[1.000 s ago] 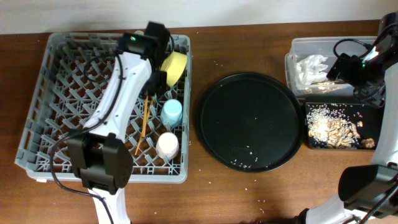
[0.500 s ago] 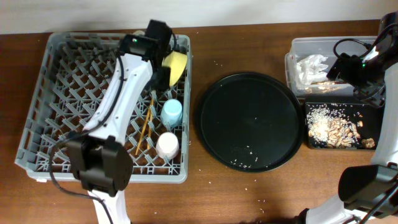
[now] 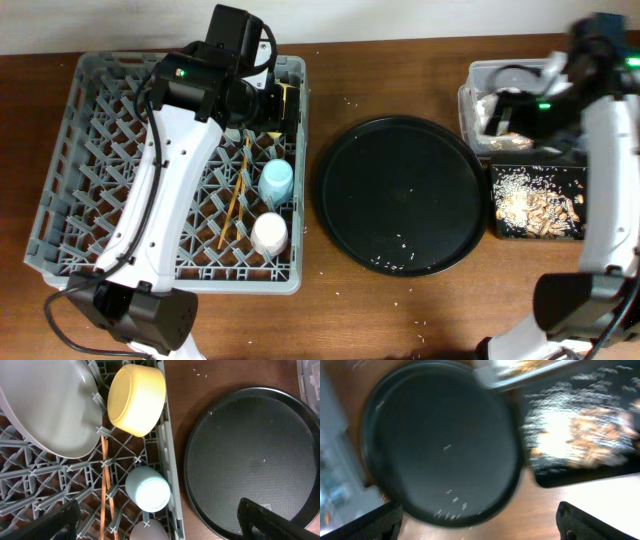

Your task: Sort waste into correct bins and load items into the dishwasher rack

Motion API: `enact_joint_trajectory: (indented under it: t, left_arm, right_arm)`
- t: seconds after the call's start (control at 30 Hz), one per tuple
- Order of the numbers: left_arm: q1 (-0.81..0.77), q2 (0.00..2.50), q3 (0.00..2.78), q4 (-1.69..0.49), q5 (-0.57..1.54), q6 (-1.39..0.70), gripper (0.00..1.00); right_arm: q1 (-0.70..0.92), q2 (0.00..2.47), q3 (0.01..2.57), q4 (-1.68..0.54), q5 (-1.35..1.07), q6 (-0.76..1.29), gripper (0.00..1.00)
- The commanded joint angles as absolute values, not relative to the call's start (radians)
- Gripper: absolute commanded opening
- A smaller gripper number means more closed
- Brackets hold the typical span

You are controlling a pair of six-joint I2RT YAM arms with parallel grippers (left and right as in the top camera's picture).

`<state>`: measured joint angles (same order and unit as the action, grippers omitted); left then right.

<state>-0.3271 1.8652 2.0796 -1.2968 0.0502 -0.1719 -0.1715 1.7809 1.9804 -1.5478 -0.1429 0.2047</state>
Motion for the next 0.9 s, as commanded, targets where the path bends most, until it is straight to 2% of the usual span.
enact_joint_trajectory:
  t: [0.0, 0.13, 0.4, 0.5, 0.6, 0.7, 0.77, 0.87]
  left_arm:
    - [-0.325, 1.861, 2.093, -1.298, 0.064, -0.166, 0.99]
    - [-0.325, 1.861, 2.093, -1.298, 0.064, -0.166, 0.99]
    - [-0.325, 1.861, 2.093, -1.298, 0.064, -0.166, 0.99]
    - [-0.325, 1.861, 2.093, -1.298, 0.064, -0.166, 0.99]
    - [-0.325, 1.861, 2.093, -1.298, 0.064, -0.166, 0.99]
    - [-0.325, 1.861, 2.093, -1.298, 0.064, -0.166, 0.99]
    - [-0.325, 1.861, 2.093, -1.299, 0.064, -0.166, 0.99]
    - [-0.325, 1.861, 2.093, -1.299, 0.064, -0.166, 0.99]
  right_arm:
    - [0.013, 1.657, 2.064, -1.644, -0.185, 0.165, 0.99]
    - [0.128, 1.536, 2.094, -1.699, -0.165, 0.088, 0.98]
    - [0.130, 1.185, 2.090, -1.667, -0.046, 0.030, 0.99]
    - [0.130, 1.055, 1.995, -1.538, -0.032, 0.030, 0.99]
    - [0.130, 0.834, 1.578, -1.153, -0.011, 0.021, 0.99]
    - [0.121, 0.599, 0.981, -0.599, -0.070, 0.000, 0.98]
    - [0.099, 0.469, 0.699, -0.303, -0.132, 0.000, 0.99]
    - [0.089, 0.253, 0.352, -0.002, -0.154, 0.000, 0.99]
